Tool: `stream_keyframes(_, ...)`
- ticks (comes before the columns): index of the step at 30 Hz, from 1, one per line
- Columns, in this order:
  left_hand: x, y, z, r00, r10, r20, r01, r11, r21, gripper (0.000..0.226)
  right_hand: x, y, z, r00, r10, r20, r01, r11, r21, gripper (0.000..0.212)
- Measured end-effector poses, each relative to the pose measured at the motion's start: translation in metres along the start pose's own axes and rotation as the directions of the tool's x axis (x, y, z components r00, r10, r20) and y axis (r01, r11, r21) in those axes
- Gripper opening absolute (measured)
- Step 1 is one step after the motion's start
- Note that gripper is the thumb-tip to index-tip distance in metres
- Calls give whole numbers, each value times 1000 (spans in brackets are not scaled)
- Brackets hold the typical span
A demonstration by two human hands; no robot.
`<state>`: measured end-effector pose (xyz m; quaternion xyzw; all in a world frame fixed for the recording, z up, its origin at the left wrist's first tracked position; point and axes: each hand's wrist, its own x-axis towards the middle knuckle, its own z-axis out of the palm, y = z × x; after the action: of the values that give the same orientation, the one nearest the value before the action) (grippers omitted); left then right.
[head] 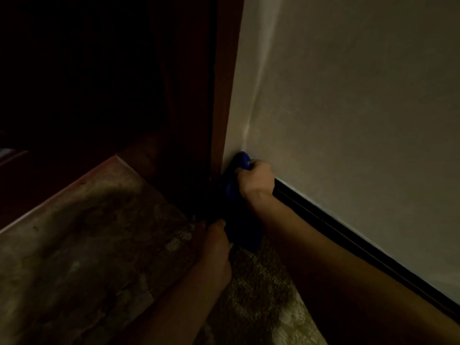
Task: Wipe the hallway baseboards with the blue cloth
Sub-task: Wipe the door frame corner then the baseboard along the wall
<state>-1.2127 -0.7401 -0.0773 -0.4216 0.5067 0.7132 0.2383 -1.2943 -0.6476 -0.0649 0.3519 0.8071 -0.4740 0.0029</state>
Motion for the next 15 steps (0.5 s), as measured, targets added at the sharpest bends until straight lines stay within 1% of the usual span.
stream_keyframes(1, 0, 0, -2, 1000, 2, -21, -1, 1000, 8, 52, -4, 1, 2, 1000, 6, 0, -6, 1000, 17, 13)
stream_keyframes(2, 3, -1, -4, 999, 8, -38, -7, 1000, 30, 54, -9, 4, 3, 1000, 1, 30, -3, 998, 62, 6)
stream_keyframes(3, 7, -4, -7, 998, 9, -57, -7, 999, 39, 56, -15, 8, 5, 996, -15, 84, 6, 995, 101, 6)
stream_keyframes(5, 8, -12, -13, 994, -4, -108, 9, 999, 45, 58, -27, 17, -1, 971, -60, 231, 27, 989, 142, 19)
stream_keyframes(6, 9, -17, -15, 992, 8, -129, 0, 998, 68, 60, -31, 22, -5, 953, -82, 292, 33, 985, 168, 22)
stream_keyframes(7, 9, -22, -17, 991, 23, -131, -13, 997, 80, 64, -31, 26, -9, 935, -101, 339, 35, 980, 197, 21)
stream_keyframes(9, 13, -32, -23, 994, 36, -107, -26, 995, 94, 78, -29, 31, -13, 908, -142, 393, 58, 974, 218, 12)
stream_keyframes(10, 12, -32, -23, 995, 27, -99, -18, 995, 93, 77, -25, 32, -11, 909, -150, 388, 79, 978, 194, 6)
stream_keyframes(11, 11, -30, -23, 996, 23, -90, -15, 996, 92, 70, -20, 31, -9, 922, -145, 360, 91, 982, 164, 4)
stream_keyframes(13, 12, -23, -23, 995, 43, -94, -33, 994, 100, 58, -13, 26, -3, 959, -112, 260, 81, 988, 128, 12)
stream_keyframes(15, 19, -16, -24, 997, 38, -68, -32, 996, 87, 57, -11, 23, 2, 979, -103, 175, 76, 985, 154, 19)
